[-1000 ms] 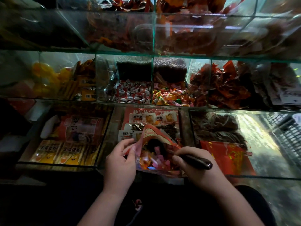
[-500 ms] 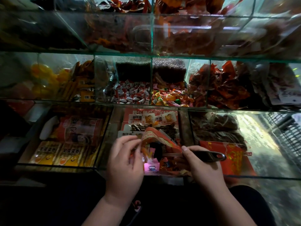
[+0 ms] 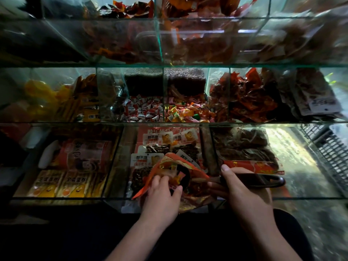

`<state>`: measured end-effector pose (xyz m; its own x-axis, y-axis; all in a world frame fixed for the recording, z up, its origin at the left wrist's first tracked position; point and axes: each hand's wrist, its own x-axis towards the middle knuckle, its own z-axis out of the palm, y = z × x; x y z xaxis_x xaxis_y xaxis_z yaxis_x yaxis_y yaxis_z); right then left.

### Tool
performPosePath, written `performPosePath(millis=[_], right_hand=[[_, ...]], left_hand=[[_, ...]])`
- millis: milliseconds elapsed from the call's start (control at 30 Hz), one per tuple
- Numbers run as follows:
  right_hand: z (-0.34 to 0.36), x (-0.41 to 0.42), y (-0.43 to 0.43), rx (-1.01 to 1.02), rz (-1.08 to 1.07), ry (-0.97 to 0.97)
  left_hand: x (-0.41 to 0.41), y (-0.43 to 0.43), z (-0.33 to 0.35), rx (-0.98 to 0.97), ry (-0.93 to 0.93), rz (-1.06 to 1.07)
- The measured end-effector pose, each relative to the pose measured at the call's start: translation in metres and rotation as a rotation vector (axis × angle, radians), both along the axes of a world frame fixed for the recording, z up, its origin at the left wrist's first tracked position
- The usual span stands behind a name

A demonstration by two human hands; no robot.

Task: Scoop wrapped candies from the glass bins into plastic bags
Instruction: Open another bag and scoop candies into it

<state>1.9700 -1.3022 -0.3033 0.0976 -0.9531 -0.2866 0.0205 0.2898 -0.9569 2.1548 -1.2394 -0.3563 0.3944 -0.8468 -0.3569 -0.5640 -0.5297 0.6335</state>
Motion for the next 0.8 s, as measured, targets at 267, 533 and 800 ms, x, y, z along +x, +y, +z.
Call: performPosePath(millis=[267, 533, 800], right_hand=[[0.01, 0.009, 0.012, -0.163, 0.065, 0.065], [0.006, 0.019, 0.015, -0.076, -0.026, 0.074], [0.014, 0.019, 0.017, -0.048, -0.064, 0.052]], left_hand=[[0.01, -0.031, -0.003, -0.03, 0.109, 0.24], [0.018, -0.047, -0.023, 0.109, 0.137, 0.32], [0.007, -0.054, -0.02, 0.035, 0.174, 0.137]])
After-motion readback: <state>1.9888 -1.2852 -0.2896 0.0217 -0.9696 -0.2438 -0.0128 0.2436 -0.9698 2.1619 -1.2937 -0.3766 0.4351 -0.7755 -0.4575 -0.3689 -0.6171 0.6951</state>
